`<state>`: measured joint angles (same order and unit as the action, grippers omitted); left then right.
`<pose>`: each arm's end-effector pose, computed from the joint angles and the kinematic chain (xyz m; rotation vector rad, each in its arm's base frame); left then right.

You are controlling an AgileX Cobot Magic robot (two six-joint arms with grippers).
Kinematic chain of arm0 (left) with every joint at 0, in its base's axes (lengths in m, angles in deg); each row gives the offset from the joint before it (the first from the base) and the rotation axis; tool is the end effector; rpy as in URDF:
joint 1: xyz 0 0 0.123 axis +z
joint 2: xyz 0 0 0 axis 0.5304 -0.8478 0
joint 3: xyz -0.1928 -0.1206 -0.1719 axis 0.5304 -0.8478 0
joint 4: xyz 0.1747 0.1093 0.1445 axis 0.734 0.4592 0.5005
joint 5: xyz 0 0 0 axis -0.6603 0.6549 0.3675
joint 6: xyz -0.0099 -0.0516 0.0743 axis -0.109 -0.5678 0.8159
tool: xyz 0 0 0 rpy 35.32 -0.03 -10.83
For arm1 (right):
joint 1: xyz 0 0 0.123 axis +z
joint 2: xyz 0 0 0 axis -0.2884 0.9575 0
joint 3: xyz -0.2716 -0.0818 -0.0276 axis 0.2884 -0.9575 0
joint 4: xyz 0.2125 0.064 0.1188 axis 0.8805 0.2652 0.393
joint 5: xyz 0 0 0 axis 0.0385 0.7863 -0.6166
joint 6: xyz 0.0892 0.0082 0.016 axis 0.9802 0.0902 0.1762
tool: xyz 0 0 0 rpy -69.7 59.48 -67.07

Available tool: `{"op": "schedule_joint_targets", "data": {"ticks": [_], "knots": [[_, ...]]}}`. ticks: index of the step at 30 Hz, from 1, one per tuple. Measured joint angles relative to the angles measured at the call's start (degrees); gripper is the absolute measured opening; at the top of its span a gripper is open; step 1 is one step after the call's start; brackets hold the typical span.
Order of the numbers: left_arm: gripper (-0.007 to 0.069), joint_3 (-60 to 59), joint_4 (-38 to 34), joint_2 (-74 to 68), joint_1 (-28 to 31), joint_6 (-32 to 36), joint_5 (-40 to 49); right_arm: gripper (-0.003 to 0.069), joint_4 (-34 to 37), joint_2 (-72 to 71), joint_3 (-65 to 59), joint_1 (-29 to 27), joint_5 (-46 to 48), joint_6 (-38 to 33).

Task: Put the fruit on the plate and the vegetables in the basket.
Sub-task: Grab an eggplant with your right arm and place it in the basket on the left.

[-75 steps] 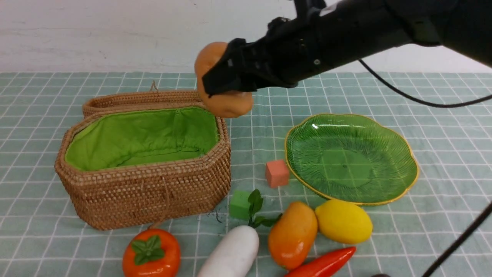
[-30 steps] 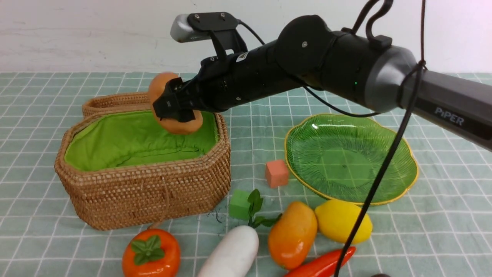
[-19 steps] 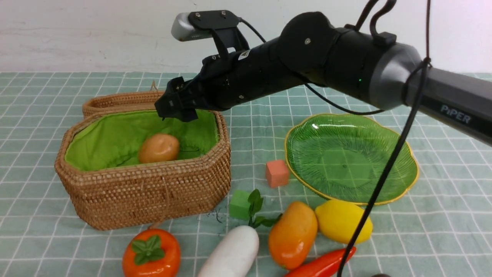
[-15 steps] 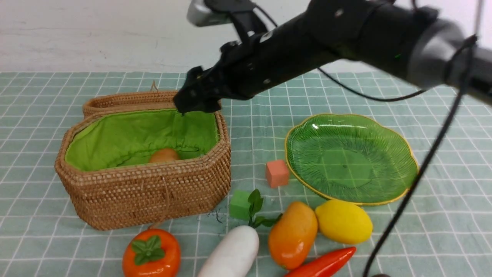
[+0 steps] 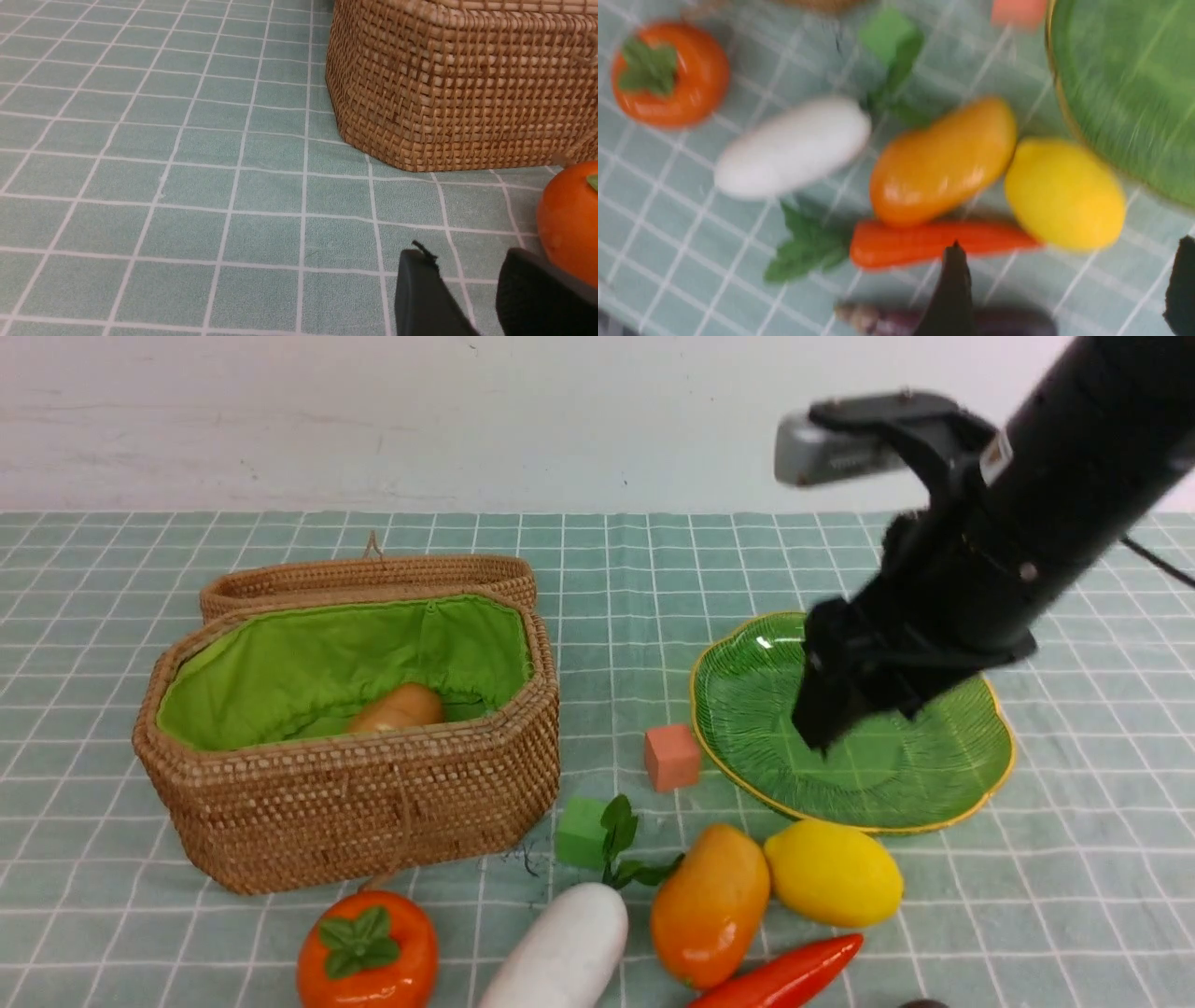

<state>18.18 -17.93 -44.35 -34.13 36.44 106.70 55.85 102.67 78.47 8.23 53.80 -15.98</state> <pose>0.0531 0.0021 0.1719 -0.1150 1.8567 -0.0730 0.2766 0.1515 0.3392 -0.7033 2.7529 0.4106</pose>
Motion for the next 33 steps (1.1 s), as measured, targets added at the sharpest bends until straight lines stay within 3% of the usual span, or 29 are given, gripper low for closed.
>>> {"op": "schedule_joint_targets", "data": {"ticks": [7, 12, 18, 20, 29, 33], "knots": [[0.0239, 0.0, 0.0, 0.0, 0.0, 0.0, 0.0, 0.0566, 7.2, -3.6, -19.5, 0.1, -1.4, 0.8], [0.0239, 0.0, 0.0, 0.0, 0.0, 0.0, 0.0, 0.0559, 18.8, -4.4, -30.7, 0.2, -12.3, 14.9], [0.0239, 0.0, 0.0, 0.0, 0.0, 0.0, 0.0, 0.0558, 24.1, -4.4, -35.9, 0.2, -18.1, 22.2], [0.0239, 0.0, 0.0, 0.0, 0.0, 0.0, 0.0, 0.0558, 22.6, -4.5, -36.6, 0.2, -19.3, 26.5], [0.0239, 0.0, 0.0, 0.0, 0.0, 0.0, 0.0, 0.0558, -4.2, -4.7, -36.9, 2.3, -21.0, 66.4], [0.0239, 0.0, 0.0, 0.0, 0.0, 0.0, 0.0, 0.0555, -7.6, -4.7, -36.9, 7.8, -26.4, 72.4]]}}
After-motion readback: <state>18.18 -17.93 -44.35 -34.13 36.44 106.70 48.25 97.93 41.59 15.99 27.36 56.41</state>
